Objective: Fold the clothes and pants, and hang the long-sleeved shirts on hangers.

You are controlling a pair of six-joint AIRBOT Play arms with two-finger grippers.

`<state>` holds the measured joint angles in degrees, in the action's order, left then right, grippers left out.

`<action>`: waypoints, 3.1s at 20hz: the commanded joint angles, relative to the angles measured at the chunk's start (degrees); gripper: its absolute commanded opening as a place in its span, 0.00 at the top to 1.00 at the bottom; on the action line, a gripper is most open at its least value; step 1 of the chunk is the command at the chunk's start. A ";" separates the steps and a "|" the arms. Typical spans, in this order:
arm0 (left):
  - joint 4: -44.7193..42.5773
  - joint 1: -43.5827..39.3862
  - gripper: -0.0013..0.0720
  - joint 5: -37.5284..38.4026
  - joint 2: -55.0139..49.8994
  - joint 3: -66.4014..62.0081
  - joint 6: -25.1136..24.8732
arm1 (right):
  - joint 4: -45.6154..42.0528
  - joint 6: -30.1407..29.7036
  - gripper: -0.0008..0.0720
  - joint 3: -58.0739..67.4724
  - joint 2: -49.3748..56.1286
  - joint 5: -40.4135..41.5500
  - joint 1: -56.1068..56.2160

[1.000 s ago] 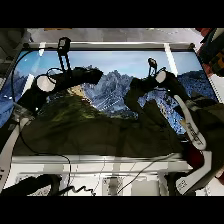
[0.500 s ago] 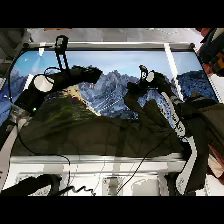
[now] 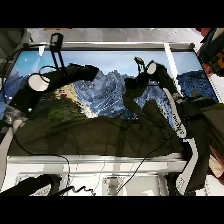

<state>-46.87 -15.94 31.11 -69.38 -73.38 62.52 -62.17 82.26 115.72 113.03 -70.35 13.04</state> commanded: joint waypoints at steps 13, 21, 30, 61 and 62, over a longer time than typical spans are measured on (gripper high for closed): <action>-7.13 10.21 0.11 21.84 8.44 0.09 0.68 | -4.66 -21.09 0.95 -14.62 -25.16 -8.04 -2.45; -1.97 9.88 0.11 28.55 -0.92 0.09 0.68 | -11.98 2.60 0.41 -27.28 -21.62 19.85 -13.84; 2.36 -3.98 0.11 40.81 -17.27 0.09 8.24 | -13.07 2.12 0.42 -27.10 -21.86 11.37 -15.61; -42.38 -5.11 0.95 8.17 -10.05 -17.51 7.76 | -19.17 2.14 0.42 -27.04 -27.69 9.27 -21.59; -44.28 -3.41 0.95 4.70 -7.02 -17.51 7.76 | -19.37 2.12 0.42 -27.04 -28.65 9.16 -22.93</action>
<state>-77.89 -22.98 42.61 -83.72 -89.14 70.30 -80.38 84.42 88.62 86.83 -60.86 -7.05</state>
